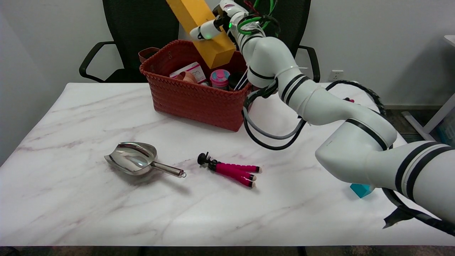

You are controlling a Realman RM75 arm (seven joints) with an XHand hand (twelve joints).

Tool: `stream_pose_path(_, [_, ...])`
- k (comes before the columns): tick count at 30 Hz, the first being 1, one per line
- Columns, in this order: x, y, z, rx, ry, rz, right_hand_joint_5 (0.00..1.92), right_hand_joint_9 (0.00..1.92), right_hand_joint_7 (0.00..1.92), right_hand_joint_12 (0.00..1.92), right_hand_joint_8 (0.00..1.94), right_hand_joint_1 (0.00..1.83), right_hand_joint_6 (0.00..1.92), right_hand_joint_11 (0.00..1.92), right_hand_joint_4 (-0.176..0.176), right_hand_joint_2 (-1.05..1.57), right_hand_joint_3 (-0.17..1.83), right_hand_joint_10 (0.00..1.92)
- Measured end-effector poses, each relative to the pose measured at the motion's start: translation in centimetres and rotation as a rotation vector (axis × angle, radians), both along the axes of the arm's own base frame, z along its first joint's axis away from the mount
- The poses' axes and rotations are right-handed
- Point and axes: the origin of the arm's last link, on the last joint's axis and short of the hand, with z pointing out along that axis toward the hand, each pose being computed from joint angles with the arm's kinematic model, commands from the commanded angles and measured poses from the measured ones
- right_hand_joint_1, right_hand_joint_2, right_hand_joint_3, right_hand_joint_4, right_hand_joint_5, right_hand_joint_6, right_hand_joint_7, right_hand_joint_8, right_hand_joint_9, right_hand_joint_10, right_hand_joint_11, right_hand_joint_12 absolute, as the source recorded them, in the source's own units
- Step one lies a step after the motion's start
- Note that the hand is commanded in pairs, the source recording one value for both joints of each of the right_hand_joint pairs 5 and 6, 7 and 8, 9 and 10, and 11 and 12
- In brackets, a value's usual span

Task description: Place the yellow rectangular box into the brown storage basket.

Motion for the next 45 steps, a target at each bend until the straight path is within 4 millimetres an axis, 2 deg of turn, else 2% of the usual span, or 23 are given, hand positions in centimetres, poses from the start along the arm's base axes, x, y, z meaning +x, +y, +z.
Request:
stream_pose_path(7, [-0.7,-0.1,-1.7,0.072,0.042,-0.026,0.89,1.53,1.56,1.50,1.56,1.10,0.89,1.50,0.000,1.19,0.53,1.53])
stream_pose_path(13, [-1.3,0.0,-2.1,0.101,0.064,-0.051,0.81,1.50,1.53,1.47,1.53,1.14,0.81,1.47,0.000,1.09,0.53,1.50])
stream_pose_path(27, [-2.7,0.4,-1.2,0.099,0.059,-0.098,0.78,1.49,1.53,1.45,1.53,1.15,0.78,1.45,0.000,1.03,0.53,1.49])
stream_pose_path(45, [-5.4,0.6,0.0,0.079,0.044,-0.171,0.76,1.47,1.52,1.38,1.52,1.15,0.76,1.38,0.000,1.02,0.53,1.47])
